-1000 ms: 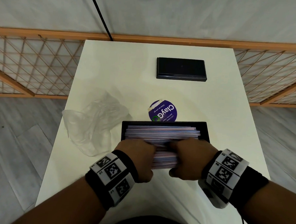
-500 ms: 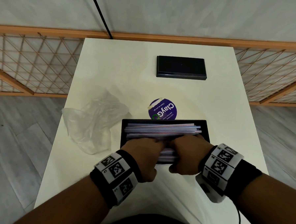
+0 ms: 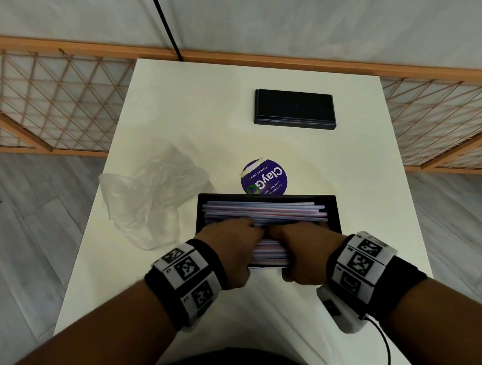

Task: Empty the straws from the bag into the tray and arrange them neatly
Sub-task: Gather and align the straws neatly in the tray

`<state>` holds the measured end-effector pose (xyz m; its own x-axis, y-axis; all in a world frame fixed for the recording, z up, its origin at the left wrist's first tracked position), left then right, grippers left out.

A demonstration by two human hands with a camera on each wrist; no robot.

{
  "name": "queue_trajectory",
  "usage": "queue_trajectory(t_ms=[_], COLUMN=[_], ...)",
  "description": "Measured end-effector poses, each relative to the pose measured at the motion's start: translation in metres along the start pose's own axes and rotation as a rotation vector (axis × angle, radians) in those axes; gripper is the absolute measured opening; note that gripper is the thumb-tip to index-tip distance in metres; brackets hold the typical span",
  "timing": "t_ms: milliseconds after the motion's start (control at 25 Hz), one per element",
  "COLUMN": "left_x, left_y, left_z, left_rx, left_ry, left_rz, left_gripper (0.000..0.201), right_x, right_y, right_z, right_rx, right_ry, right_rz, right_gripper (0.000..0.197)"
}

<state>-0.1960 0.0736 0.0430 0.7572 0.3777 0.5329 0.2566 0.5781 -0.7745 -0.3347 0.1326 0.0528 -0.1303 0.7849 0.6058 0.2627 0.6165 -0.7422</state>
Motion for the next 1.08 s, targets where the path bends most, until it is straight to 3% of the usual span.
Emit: queue_trajectory(t_ms=[240, 480, 600, 800, 960, 1080], left_x=[-0.002, -0.002, -0.003, -0.009, -0.013, -0.013], left_y=[0.000, -0.003, -0.004, -0.004, -0.009, -0.009], left_z=[0.001, 0.000, 0.000, 0.000, -0.001, 0.000], left_rx=[-0.031, -0.079, -0.033, 0.027, 0.130, 0.154], left_ry=[-0.029, -0.130, -0.149, -0.194, -0.224, -0.211], left_rz=[-0.039, -0.073, -0.122, -0.181, -0.223, -0.248], left_gripper=[0.067, 0.066, 0.079, 0.080, 0.065, 0.053], right_x=[0.000, -0.001, 0.000, 0.005, 0.003, -0.004], right_y=[-0.003, 0.000, -0.006, -0.004, -0.009, -0.006], right_z=[-0.002, 0.001, 0.003, -0.006, -0.004, -0.010], right_rx=[0.006, 0.099, 0.066, 0.006, 0.128, -0.014], right_ry=[-0.025, 0.088, 0.096, 0.073, 0.153, 0.108], right_rz=[-0.018, -0.016, -0.025, -0.018, -0.040, -0.094], right_gripper=[0.062, 0.039, 0.041, 0.047, 0.050, 0.059])
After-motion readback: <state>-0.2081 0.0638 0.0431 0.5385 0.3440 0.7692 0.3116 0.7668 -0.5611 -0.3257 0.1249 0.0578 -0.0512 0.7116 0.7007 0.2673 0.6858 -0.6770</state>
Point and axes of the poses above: each hand's wrist, its own x-axis away from the middle knuckle, its own y-axis out of the palm, z = x × y, the point moved 3 cm from there along -x, towards the middle knuckle, and after that the axes turned 1 degree about x, right-handed, at the moved point
